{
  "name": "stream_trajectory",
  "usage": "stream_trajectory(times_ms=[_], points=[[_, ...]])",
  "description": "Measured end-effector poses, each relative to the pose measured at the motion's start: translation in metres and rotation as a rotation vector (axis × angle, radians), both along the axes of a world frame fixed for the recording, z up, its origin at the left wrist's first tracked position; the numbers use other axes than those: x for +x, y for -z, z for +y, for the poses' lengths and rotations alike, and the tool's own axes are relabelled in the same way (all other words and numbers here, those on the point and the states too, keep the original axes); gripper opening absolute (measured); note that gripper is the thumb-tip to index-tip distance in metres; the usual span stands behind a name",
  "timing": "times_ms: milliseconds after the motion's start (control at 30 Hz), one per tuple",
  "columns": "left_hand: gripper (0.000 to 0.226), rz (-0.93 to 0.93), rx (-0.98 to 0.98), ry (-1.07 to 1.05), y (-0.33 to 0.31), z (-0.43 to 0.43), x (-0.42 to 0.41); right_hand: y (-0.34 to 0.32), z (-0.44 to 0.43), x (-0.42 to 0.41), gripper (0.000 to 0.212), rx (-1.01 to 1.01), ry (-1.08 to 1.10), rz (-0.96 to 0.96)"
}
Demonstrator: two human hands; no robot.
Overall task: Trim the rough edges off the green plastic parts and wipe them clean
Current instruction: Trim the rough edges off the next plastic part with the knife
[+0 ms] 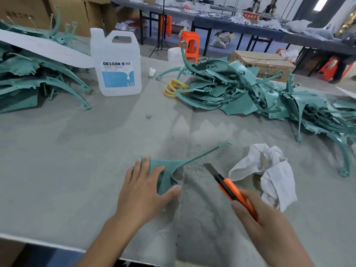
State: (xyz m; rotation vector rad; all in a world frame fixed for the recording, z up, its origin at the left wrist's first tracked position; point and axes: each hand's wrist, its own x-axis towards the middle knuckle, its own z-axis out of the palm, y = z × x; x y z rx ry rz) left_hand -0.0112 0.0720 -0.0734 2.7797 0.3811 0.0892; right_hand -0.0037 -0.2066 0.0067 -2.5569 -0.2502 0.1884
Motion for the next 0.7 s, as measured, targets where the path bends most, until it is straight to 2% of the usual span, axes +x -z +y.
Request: stream_trajectory(times_ms=[200,367,700], points=[[0.114,-0.044,0.010,-0.055,0.006,-0.006,0.003,0.016,0.055,0.012,0.034,-0.224,-0.197,-0.060],[0.117,-0.001,0.028,-0.045,0.008,-0.003,0.003,0.022,0.069,0.020,0.037,-0.311,-0.235,-0.043],[0.119,0.032,0.043,-0.045,0.008,-0.002,0.005,0.028,0.069,0.042,0.033,-0.382,-0.206,-0.152]])
